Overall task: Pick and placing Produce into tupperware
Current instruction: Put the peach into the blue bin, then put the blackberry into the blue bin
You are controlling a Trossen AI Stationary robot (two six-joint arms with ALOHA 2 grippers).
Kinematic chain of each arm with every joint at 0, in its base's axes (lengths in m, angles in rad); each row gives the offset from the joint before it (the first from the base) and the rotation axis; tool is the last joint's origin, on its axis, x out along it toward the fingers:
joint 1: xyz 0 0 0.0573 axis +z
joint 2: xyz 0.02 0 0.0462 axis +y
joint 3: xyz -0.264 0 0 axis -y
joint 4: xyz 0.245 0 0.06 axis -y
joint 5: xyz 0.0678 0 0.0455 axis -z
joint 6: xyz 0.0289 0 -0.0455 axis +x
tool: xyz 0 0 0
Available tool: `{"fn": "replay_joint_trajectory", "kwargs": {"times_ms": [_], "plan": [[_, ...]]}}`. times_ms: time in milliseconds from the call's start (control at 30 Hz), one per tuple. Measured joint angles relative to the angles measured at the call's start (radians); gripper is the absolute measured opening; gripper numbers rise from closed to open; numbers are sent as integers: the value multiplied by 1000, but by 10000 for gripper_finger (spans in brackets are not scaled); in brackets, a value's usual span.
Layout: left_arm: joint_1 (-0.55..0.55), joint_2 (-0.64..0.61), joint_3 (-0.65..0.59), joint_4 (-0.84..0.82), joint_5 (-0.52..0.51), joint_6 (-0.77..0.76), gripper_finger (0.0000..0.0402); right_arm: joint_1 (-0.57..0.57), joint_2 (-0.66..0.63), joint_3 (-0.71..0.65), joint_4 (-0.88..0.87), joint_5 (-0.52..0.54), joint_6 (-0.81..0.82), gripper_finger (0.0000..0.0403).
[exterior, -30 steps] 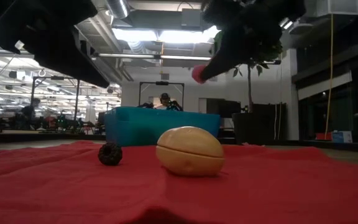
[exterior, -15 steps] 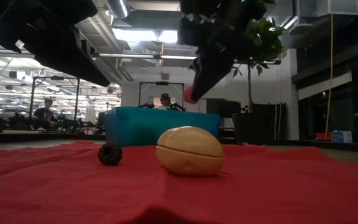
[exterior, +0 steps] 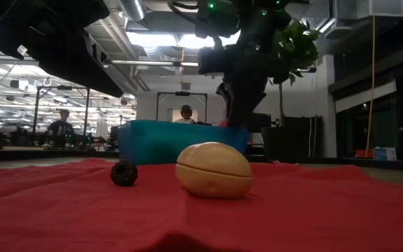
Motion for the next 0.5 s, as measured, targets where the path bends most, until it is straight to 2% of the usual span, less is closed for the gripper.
{"fn": "replay_joint_trajectory", "kwargs": {"times_ms": [200,500], "plan": [[0,0,0,0,0,0,2,0,-2,-1,24,1,3,112],[0,0,0,0,0,1,25,0,-2,0,36,1,24,181]]}}
